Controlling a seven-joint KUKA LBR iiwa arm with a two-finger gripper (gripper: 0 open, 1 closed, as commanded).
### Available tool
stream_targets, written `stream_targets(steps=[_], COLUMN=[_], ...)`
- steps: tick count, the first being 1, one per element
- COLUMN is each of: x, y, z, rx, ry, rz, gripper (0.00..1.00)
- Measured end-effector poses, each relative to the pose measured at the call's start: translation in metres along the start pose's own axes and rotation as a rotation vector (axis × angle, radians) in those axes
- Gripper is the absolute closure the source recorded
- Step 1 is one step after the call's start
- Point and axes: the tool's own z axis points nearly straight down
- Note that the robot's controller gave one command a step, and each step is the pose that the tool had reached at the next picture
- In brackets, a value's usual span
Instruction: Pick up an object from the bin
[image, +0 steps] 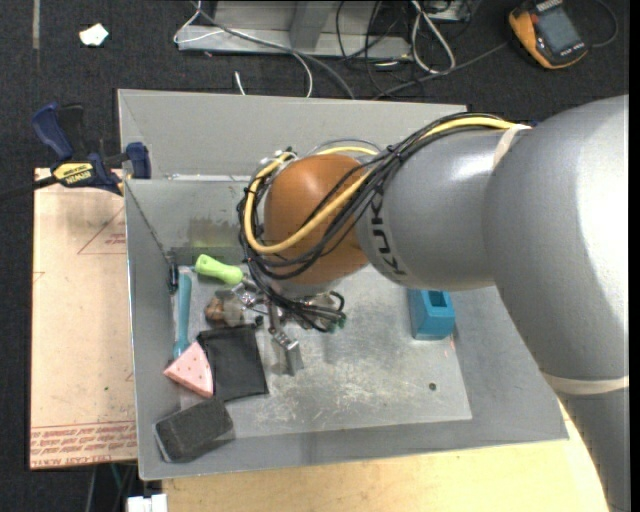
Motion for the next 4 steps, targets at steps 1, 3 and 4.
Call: stream_targets(steps=[1,3,4], x=[0.0,-0.026,-0.026], y=[0.001,-0.004,-0.004], z=[0.0,0.027,0.027], rx=[-0.001,-0.002,-0.002], ry=[0.0,-0.003,-0.004], rz=[0.001,-0.528,-0.528], gripper=[0.0,1.0,1.0])
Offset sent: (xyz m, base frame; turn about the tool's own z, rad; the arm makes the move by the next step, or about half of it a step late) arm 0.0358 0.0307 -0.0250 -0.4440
